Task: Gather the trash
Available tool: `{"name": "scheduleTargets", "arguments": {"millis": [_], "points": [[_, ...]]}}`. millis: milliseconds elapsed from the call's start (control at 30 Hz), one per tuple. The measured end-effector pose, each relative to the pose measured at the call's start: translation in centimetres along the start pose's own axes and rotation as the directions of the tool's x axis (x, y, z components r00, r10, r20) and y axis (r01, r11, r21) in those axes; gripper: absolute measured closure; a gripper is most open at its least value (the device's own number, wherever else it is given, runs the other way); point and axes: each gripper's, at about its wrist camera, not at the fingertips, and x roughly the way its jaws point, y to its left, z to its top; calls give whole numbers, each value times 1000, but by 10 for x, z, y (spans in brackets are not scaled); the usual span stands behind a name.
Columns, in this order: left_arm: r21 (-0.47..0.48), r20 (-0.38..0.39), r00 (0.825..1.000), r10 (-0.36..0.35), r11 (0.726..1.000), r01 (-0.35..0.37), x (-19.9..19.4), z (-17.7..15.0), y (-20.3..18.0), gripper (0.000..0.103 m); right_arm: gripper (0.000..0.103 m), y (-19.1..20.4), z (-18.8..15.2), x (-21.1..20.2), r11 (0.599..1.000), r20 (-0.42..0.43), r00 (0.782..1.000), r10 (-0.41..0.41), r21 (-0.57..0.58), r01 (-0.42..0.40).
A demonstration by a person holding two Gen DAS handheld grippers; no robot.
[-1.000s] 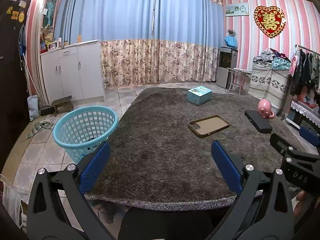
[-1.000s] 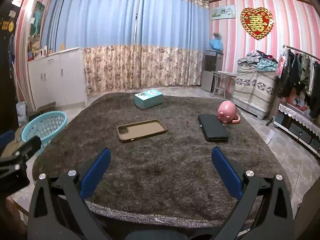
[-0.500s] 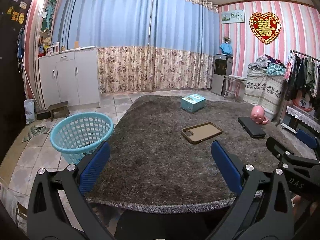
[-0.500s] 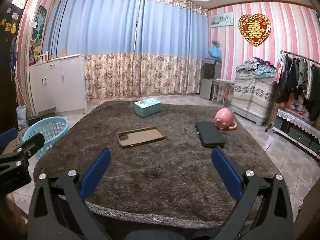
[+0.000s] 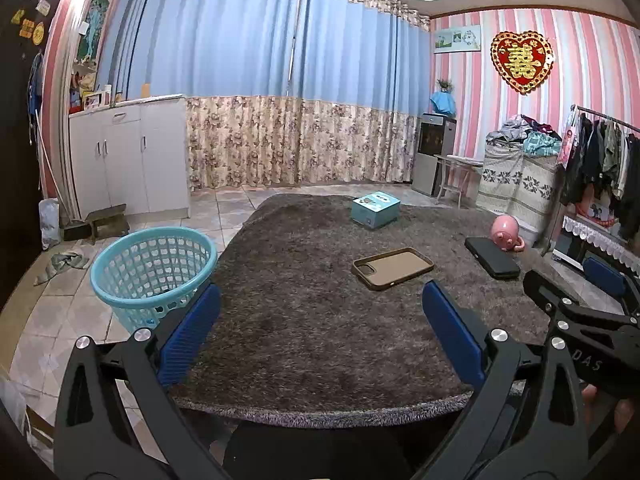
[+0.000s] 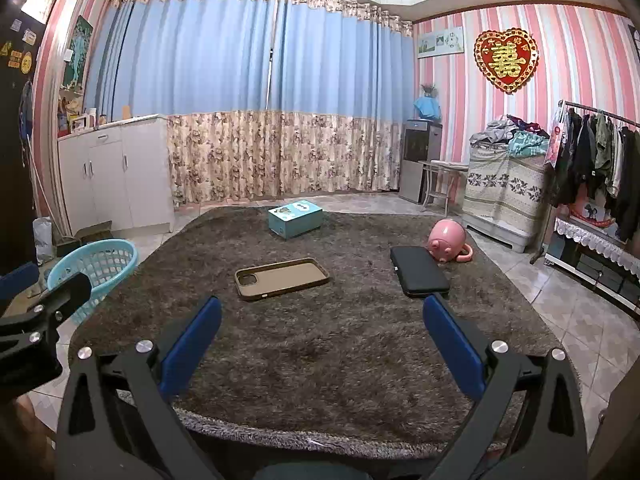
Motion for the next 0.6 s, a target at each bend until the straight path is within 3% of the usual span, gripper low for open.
{"name": "scheduleTargets", "arguments": {"millis": [600], "points": [[-9,9,1000,-7,1000,7,-2,1,2,5,5,3,4,-8,1000,23,1000,0,-12,0]]}}
